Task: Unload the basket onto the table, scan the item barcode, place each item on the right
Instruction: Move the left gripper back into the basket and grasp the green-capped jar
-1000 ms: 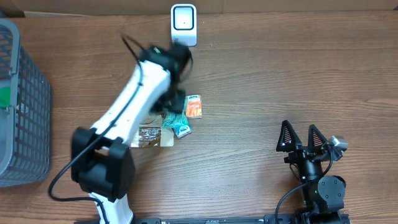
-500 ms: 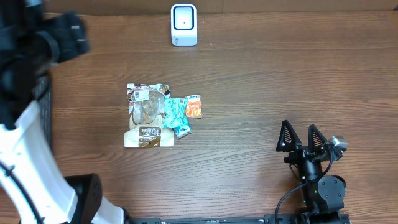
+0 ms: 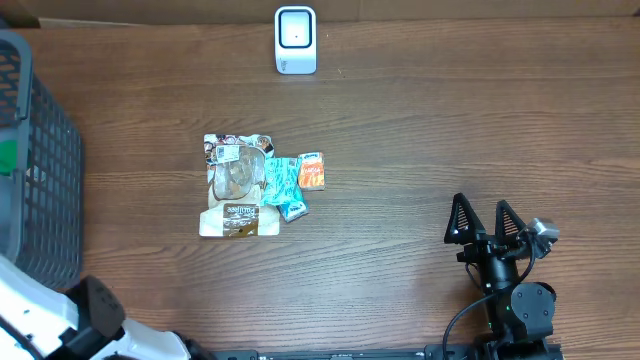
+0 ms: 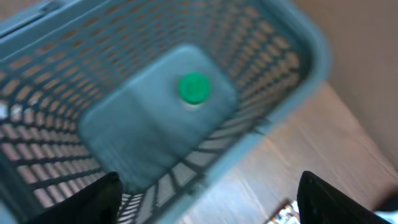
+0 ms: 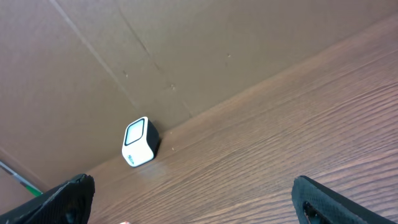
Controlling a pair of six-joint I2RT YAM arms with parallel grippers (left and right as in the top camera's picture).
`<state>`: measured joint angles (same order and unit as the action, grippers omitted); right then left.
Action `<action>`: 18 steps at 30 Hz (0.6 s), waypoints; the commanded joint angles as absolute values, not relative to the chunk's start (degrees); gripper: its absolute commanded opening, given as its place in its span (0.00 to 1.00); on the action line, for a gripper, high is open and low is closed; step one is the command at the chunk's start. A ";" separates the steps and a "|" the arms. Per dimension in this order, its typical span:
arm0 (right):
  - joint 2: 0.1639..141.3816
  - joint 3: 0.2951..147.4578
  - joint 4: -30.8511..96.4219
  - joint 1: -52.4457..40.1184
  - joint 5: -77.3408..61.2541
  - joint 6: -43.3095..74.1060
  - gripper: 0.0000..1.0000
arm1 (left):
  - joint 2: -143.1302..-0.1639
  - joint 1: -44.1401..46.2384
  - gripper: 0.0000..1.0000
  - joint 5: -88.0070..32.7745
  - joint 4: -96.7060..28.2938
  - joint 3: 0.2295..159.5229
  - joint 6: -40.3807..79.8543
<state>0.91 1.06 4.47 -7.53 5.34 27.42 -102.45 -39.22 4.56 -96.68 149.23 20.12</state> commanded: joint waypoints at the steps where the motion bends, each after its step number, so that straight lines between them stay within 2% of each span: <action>1: 0.56 0.47 4.21 -7.42 5.45 27.20 1.00 | -106.26 -42.63 0.78 4.69 -96.66 147.28 20.99; 9: 0.56 0.47 4.21 -7.42 5.45 27.20 1.00 | -118.80 -44.21 0.78 4.45 -93.78 146.17 14.92; 14: 0.56 0.47 4.21 -7.42 5.45 27.20 1.00 | -126.69 -44.21 0.83 4.43 -89.86 146.17 13.80; 18: 0.56 0.47 4.21 -7.42 5.45 27.20 1.00 | -130.61 -43.92 0.81 3.05 -85.21 146.17 8.27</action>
